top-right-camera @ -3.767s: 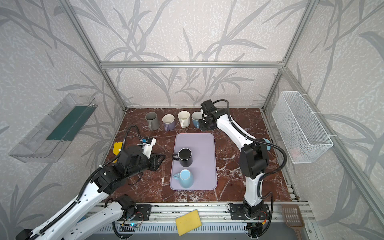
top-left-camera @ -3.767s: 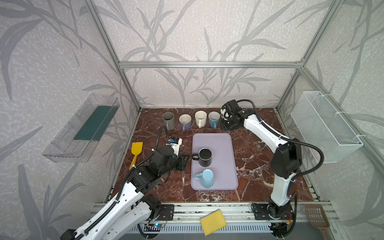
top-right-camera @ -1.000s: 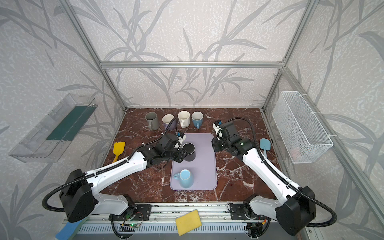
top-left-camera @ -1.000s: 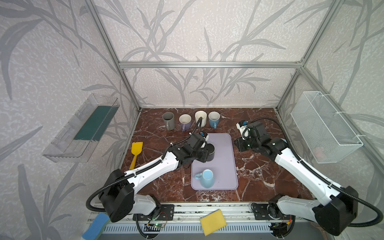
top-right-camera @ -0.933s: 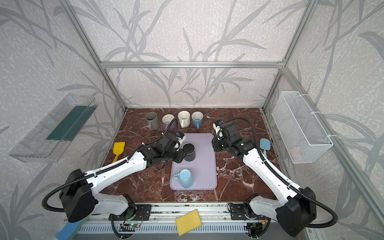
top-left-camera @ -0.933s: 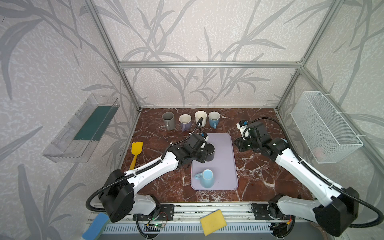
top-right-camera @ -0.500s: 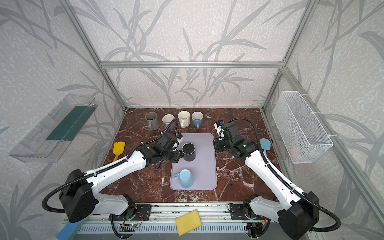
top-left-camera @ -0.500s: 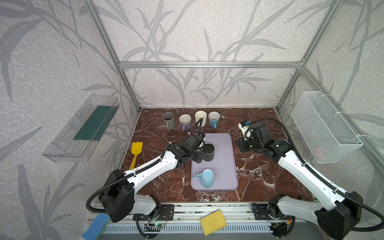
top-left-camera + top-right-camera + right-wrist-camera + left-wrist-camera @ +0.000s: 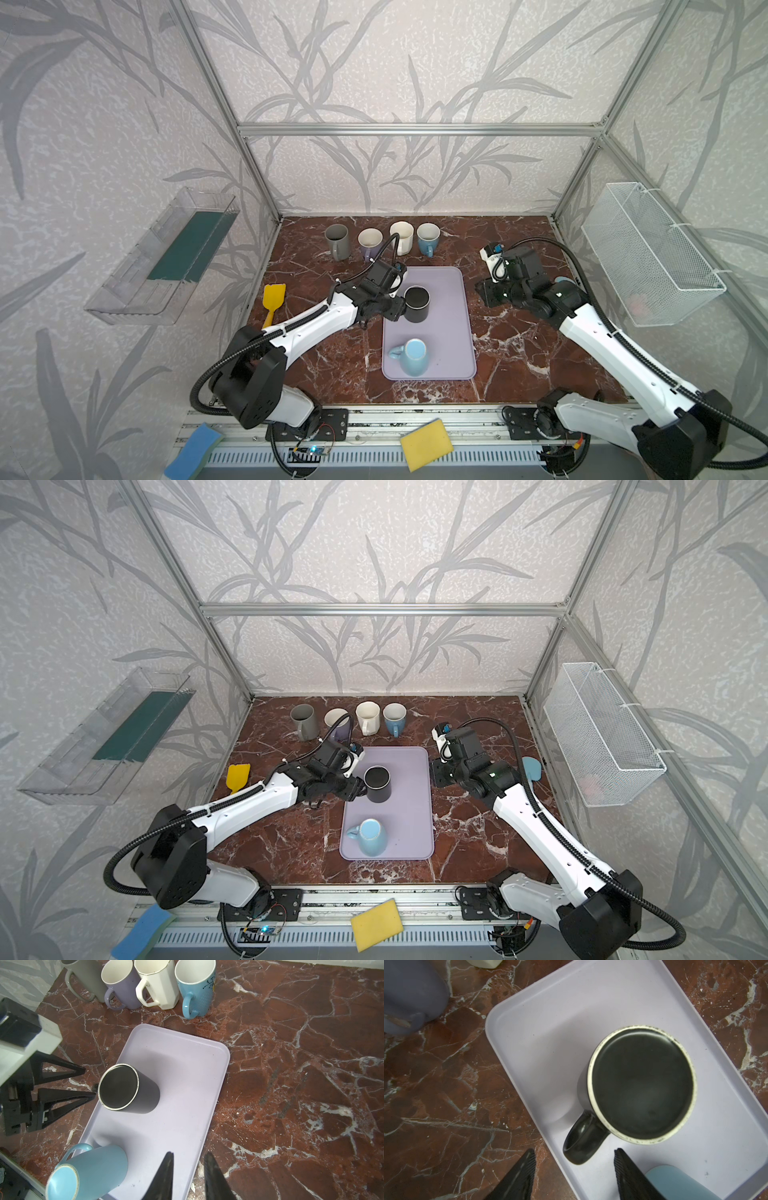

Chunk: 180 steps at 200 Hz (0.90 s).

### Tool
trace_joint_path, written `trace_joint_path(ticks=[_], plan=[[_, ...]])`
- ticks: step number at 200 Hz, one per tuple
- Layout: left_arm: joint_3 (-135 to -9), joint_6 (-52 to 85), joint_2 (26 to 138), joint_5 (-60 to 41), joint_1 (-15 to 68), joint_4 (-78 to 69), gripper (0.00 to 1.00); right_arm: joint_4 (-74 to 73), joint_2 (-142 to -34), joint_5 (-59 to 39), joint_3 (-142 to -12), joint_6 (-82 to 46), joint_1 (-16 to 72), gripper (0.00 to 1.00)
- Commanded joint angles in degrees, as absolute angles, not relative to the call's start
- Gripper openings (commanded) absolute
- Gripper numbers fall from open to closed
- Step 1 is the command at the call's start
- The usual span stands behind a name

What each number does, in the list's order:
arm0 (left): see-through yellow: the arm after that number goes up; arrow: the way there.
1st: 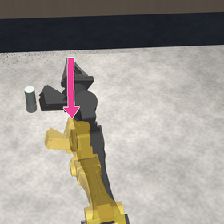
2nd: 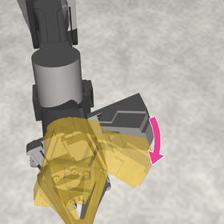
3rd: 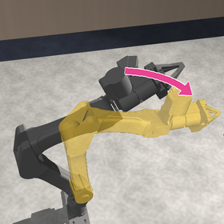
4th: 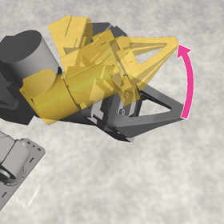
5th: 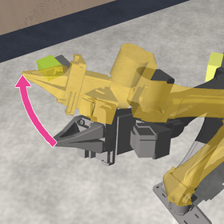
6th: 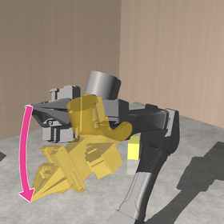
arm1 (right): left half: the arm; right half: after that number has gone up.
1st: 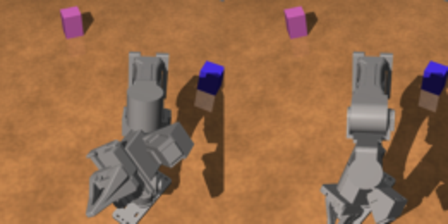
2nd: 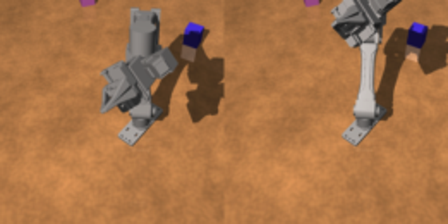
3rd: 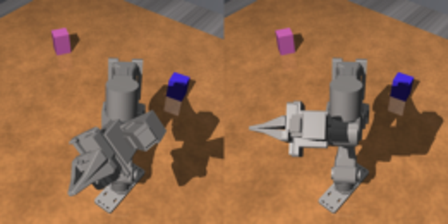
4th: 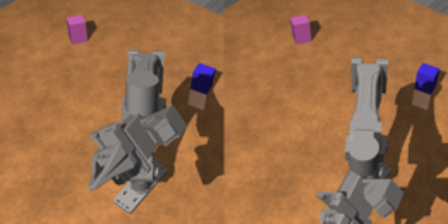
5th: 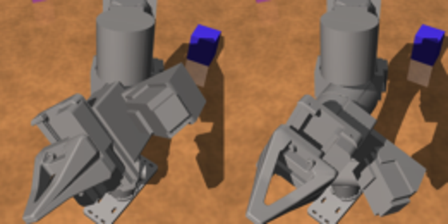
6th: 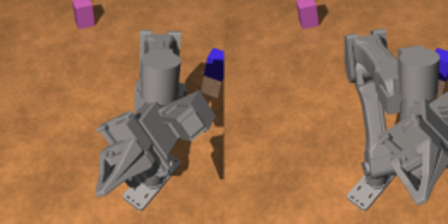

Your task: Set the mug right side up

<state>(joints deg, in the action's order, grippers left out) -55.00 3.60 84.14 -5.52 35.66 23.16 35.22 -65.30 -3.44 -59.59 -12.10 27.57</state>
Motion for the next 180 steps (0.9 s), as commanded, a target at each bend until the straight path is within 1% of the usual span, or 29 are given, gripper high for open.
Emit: trace_joint_path(ticks=[1, 59, 111, 138, 180], plan=[[-56.31, 1.23, 85.84, -8.71, 35.51, 24.31, 0.63, 36.05, -63.9, -2.75, -59.24, -11.48, 27.32, 0.28], [-59.53, -0.36, 90.89, -12.6, 35.59, 26.36, 0.62, 36.25, -63.72, -2.72, -59.06, -11.48, 27.24, 0.28], [-60.38, -0.06, 91.71, -12.72, 35.61, 26.67, 0.52, 36.03, -63.56, -2.72, -58.79, -11.62, 27.06, 0.28], [-60.47, -0.04, 91.92, -12.48, 35.77, 26.79, 0.42, 36.01, -63.63, -2.81, -58.71, -11.63, 27.02, 0.28], [-60.91, -0.02, 92.72, -12.1, 36.08, 27.07, 0.42, 35.83, -63.28, -2.86, -58.27, -11.72, 26.94, 0.28]])
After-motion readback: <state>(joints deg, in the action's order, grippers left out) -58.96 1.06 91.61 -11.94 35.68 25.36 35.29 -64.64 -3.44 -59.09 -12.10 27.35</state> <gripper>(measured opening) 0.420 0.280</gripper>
